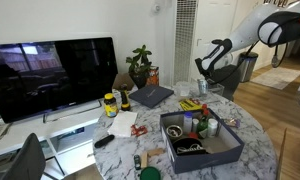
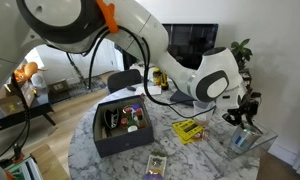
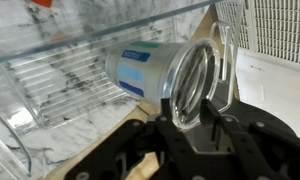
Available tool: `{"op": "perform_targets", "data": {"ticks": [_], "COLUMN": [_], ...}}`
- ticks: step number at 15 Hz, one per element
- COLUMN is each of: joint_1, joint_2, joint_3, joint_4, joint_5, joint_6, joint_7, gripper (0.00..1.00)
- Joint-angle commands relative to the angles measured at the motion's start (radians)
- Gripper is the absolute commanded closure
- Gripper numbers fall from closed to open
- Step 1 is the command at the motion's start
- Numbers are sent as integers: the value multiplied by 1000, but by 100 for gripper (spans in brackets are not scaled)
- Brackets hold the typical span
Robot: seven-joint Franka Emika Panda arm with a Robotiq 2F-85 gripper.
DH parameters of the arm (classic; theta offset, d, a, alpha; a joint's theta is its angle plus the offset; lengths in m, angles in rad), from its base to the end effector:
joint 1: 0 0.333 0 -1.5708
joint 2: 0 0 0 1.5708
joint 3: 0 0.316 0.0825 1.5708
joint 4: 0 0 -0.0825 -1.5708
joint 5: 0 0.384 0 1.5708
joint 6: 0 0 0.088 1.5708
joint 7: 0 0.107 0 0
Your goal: Put the silver cup inside the container
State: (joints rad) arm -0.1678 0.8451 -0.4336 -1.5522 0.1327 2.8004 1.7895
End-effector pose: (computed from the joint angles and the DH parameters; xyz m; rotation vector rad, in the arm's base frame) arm 0.6439 -0.3681 0.2333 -1.2093 2.6883 -0.7766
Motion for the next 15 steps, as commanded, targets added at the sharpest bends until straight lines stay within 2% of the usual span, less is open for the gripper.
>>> {"op": "perform_targets", "data": {"ticks": [1,3,5,6,9,11,12,13,15], "joint_1": [-5,-11,-27,-44,-68,-73,-88,-64,-73], "joint_2": [0,-39,-126,-192,-346,-437,-461,-359,-425], "joint_3": [-7,0,30,59,87,87,109,63,79], "joint_4": [38,28,-15,-46,-121,-177,-181,-77,-120], "joint_5": [1,-1,-10,-17,-32,-38,-19,-9,-5], "joint_6": [-34,-26,-43,-77,-124,-97,-115,-107,-117], "joint_7": [7,-16,-96,-178,-391,-530,-605,-497,-576], "gripper": [32,17,3,0,0,0,0,0,0]}}
